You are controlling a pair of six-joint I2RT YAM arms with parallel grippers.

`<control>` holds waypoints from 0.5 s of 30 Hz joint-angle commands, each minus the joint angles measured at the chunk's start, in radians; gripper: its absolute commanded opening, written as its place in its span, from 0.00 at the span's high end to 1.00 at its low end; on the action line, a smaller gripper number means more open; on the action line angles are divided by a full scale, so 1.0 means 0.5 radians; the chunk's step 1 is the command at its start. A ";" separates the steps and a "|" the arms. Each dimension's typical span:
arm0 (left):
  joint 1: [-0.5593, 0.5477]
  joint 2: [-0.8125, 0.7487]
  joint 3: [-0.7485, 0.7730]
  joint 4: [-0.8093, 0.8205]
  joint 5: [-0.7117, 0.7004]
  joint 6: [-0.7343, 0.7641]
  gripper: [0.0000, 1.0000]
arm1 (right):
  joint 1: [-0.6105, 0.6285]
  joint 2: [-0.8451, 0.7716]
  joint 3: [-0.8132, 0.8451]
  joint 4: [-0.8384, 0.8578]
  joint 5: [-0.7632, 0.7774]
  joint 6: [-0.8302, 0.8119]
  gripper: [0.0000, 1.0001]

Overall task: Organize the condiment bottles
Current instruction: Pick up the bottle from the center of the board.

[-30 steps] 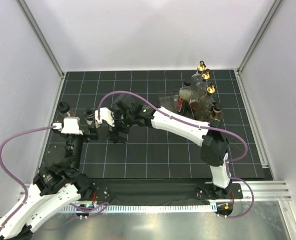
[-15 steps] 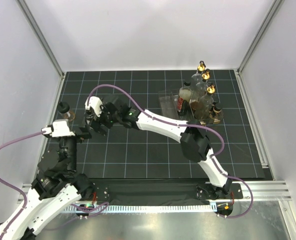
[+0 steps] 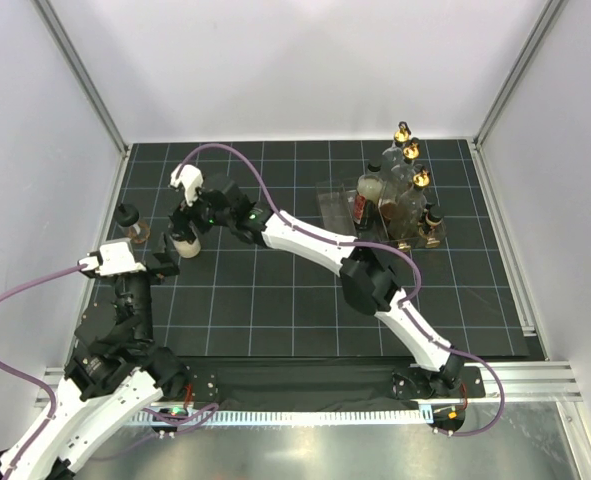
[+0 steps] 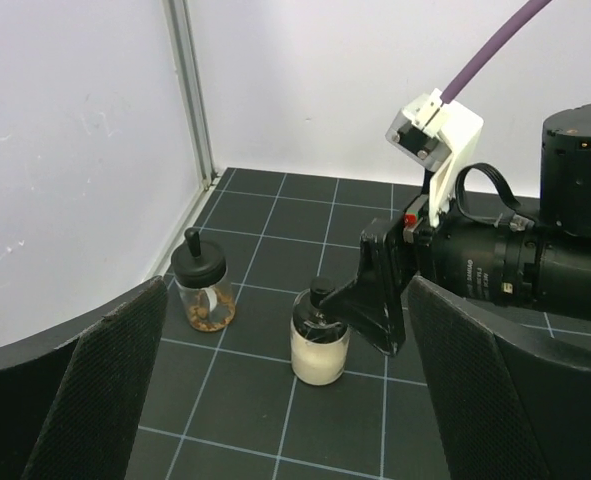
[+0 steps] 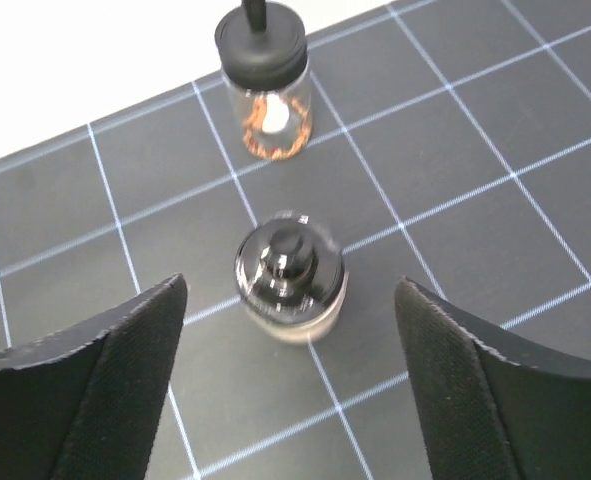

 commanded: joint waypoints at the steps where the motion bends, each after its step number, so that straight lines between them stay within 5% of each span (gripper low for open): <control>1: 0.022 -0.008 -0.006 0.116 -0.025 0.016 0.00 | 0.013 0.071 0.160 0.172 0.027 0.087 0.18; 15: 0.041 -0.014 -0.012 0.119 -0.006 0.013 0.00 | 0.022 0.301 0.357 0.304 0.129 0.075 0.33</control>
